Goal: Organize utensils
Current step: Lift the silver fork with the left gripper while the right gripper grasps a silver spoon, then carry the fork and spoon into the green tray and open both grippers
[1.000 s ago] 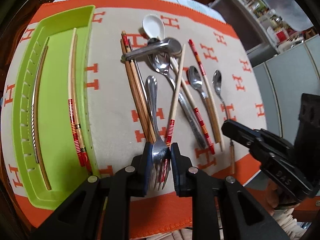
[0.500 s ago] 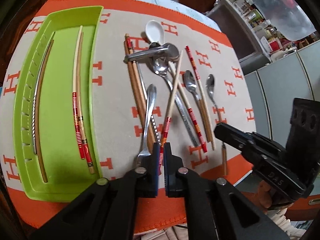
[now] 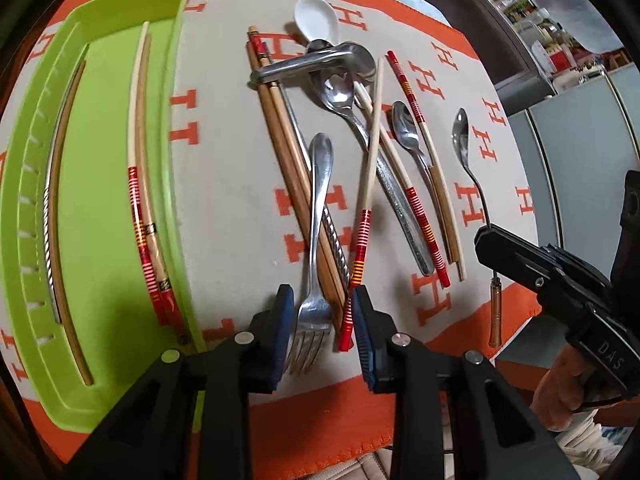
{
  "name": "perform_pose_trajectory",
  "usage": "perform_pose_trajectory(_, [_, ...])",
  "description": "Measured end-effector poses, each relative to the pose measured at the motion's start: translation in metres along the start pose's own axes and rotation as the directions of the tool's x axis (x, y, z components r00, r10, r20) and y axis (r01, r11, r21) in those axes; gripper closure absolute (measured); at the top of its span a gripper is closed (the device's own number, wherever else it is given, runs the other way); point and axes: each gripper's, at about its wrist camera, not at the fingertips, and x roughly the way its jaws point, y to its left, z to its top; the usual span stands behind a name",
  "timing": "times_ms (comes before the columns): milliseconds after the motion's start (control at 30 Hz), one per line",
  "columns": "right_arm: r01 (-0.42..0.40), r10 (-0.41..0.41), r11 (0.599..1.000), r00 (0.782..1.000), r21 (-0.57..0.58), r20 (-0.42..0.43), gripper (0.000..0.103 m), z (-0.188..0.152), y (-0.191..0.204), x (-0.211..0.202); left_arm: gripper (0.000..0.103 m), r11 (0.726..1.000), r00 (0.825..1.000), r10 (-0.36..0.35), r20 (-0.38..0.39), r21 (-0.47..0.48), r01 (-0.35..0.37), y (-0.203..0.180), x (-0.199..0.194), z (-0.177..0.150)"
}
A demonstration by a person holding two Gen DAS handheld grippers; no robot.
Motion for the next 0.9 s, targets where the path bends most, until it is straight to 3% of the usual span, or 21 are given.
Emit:
perform_pose_trajectory(300, [-0.008,0.008,1.000,1.000,0.013,-0.003,0.099,0.001,-0.006,0.003,0.076,0.996,0.998,0.053,-0.036,0.079,-0.050,-0.015,0.007,0.003])
perform_pose_trajectory(400, [-0.012,0.012,1.000,1.000,0.023,-0.004,0.099,0.001,-0.009,0.003,0.096,0.998,0.998,0.048,-0.032,0.036,-0.047,-0.007,0.007,0.005])
perform_pose_trajectory(433, [-0.013,0.013,1.000,1.000,0.027,-0.005,0.099,0.001,-0.011,0.004,0.097,1.000,0.999,0.026,-0.035,0.019,-0.025,-0.004,0.008,0.005])
perform_pose_trajectory(633, [-0.011,0.011,0.999,1.000,0.041,-0.009,0.099,0.000,-0.018,0.007,0.096,0.999,0.997,0.044,-0.058,0.022,-0.043,-0.009,0.021,0.002])
perform_pose_trajectory(900, [-0.016,0.016,0.999,1.000,0.042,-0.007,0.099,0.000,-0.020,0.007,0.102,0.995,0.995,0.097,-0.001,0.013,-0.097,-0.015,0.011,0.000])
